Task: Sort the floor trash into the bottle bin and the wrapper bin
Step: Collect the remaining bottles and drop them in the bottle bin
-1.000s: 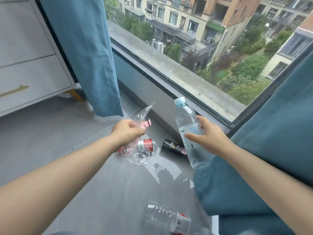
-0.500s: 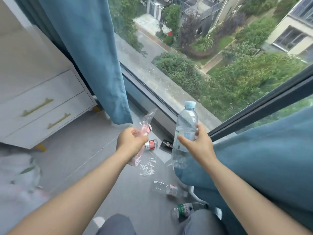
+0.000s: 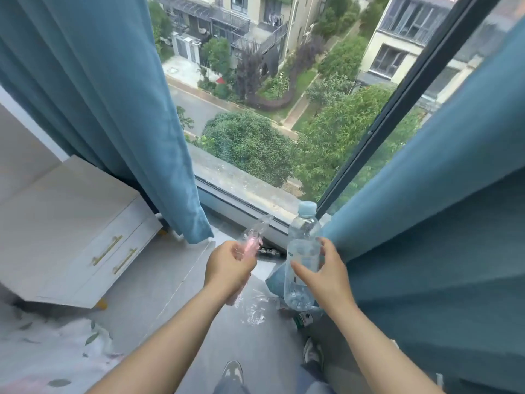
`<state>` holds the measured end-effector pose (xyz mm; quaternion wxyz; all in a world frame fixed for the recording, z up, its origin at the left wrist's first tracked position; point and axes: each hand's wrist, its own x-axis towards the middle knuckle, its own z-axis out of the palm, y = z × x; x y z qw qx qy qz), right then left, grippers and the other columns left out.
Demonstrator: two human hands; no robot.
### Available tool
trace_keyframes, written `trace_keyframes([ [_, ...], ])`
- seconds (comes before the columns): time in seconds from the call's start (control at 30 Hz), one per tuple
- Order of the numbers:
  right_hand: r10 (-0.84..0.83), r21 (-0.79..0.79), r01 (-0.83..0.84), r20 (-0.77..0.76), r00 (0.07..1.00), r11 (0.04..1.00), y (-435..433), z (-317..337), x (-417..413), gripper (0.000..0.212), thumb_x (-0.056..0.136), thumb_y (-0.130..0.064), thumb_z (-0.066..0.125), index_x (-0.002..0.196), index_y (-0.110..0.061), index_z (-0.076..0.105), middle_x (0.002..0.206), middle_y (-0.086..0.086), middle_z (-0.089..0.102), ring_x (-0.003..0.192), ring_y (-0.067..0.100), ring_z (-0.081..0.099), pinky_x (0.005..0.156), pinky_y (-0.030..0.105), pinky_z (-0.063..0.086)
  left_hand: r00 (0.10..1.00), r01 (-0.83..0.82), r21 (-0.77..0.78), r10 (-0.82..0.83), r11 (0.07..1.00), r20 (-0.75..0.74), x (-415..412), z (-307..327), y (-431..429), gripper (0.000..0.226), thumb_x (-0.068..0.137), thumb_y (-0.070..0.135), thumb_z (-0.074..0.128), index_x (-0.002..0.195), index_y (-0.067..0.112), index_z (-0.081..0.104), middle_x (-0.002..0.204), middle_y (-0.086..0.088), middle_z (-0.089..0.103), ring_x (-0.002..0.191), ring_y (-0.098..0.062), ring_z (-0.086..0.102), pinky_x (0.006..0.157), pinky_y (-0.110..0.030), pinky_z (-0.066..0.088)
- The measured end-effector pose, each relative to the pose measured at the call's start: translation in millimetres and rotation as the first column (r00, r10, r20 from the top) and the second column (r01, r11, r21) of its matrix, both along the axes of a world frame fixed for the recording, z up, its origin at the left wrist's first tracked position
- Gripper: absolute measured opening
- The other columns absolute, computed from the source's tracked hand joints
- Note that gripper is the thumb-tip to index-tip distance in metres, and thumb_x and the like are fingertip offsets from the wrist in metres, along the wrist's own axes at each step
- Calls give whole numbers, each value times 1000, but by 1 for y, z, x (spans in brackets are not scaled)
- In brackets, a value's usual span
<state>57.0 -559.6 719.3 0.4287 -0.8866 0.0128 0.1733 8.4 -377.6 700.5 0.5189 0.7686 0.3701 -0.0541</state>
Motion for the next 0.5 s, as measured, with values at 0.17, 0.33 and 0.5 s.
trace_keyframes([
  [0.17,-138,20,137,78,987,990,-35,45,-50,74,74,-39,77,137,-29,41,131,-10,54,120,13,53,101,37,46,986,152,16,-153,988,61,-6,52,-36,31,69,49,63,75,18,60,64,-3,69,63,-26,67,66,-44,58],
  [0.33,-309,40,307,146,940,951,-91,73,-81,75,67,-50,74,134,-36,42,128,-11,57,117,12,55,99,37,48,933,329,86,-338,941,127,-5,81,-94,44,75,58,62,68,15,58,59,0,66,61,-21,65,64,-38,54],
  [0.5,-462,54,461,203,863,886,-160,83,-109,72,68,-51,69,132,-36,41,124,-13,60,112,10,58,96,37,50,824,532,133,-547,837,150,-2,93,-169,52,78,62,59,68,11,54,60,-4,63,59,-22,60,55,-32,46],
])
